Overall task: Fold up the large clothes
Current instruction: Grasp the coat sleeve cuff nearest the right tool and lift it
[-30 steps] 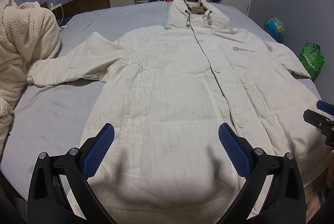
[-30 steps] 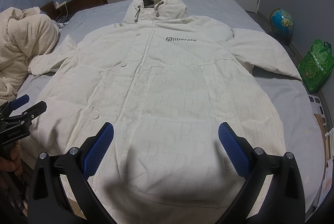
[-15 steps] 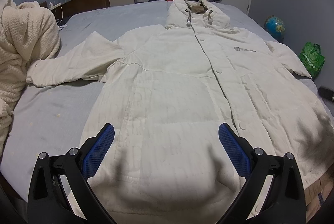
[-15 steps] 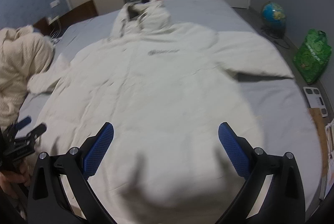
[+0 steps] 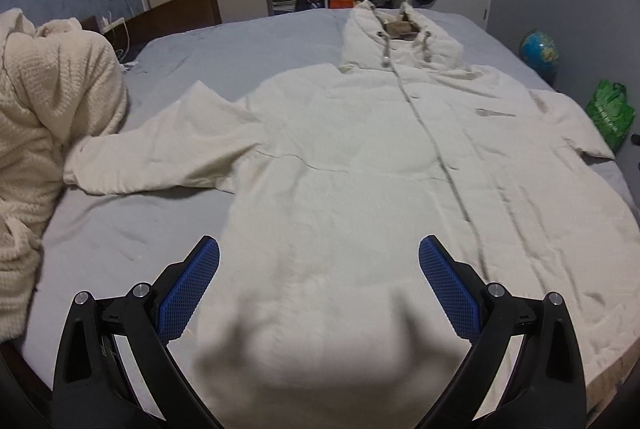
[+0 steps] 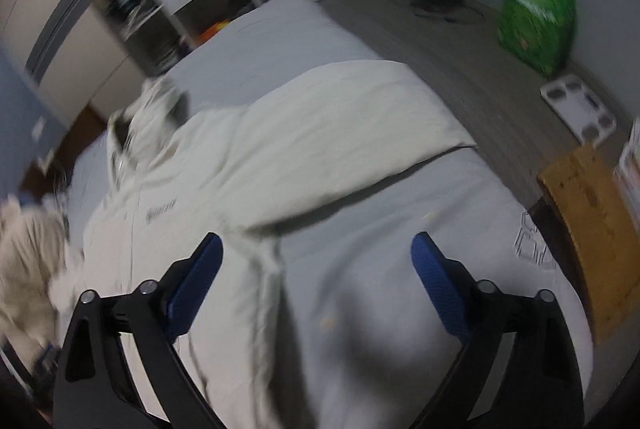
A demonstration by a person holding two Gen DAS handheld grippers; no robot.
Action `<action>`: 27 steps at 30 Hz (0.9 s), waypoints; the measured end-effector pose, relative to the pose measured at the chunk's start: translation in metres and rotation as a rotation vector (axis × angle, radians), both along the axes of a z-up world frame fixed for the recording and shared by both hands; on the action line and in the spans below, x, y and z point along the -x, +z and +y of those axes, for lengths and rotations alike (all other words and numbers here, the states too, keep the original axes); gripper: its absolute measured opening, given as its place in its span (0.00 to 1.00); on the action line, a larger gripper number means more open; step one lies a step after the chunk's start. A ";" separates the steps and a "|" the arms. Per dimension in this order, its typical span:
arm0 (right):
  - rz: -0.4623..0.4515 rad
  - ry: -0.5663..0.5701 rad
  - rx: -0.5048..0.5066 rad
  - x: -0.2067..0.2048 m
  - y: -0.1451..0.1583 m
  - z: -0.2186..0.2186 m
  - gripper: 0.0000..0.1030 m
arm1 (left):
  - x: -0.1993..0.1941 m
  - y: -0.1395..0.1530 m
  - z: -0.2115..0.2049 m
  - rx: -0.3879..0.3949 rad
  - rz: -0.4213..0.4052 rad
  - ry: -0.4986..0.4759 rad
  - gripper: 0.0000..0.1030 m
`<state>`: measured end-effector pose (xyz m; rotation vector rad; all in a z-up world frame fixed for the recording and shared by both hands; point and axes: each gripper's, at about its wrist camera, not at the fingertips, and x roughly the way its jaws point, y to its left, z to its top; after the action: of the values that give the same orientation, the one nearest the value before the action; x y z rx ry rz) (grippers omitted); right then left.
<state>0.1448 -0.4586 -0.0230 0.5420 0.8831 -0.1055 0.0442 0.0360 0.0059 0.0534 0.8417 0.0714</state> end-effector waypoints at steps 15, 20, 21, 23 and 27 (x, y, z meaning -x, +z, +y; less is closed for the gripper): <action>0.051 -0.251 -0.433 -0.064 -0.077 -0.112 0.65 | -0.020 -0.020 0.060 0.130 0.073 0.149 0.94; 0.041 -0.299 -0.464 -0.072 -0.091 -0.122 0.60 | -0.018 -0.024 0.065 0.189 0.073 0.172 0.94; 0.033 -0.316 -0.477 -0.074 -0.093 -0.124 0.57 | -0.018 -0.025 0.065 0.193 0.075 0.174 0.94; 0.026 -0.348 -0.489 -0.076 -0.097 -0.130 0.49 | -0.020 -0.027 0.065 0.194 0.081 0.180 0.94; 0.032 -0.407 -0.498 -0.076 -0.104 -0.143 0.18 | -0.023 -0.032 0.061 0.183 0.092 0.169 0.94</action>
<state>0.2208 -0.6016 -0.1275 1.1869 0.8207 -0.2678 0.0673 0.0971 -0.0262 -0.1877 0.9406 0.1510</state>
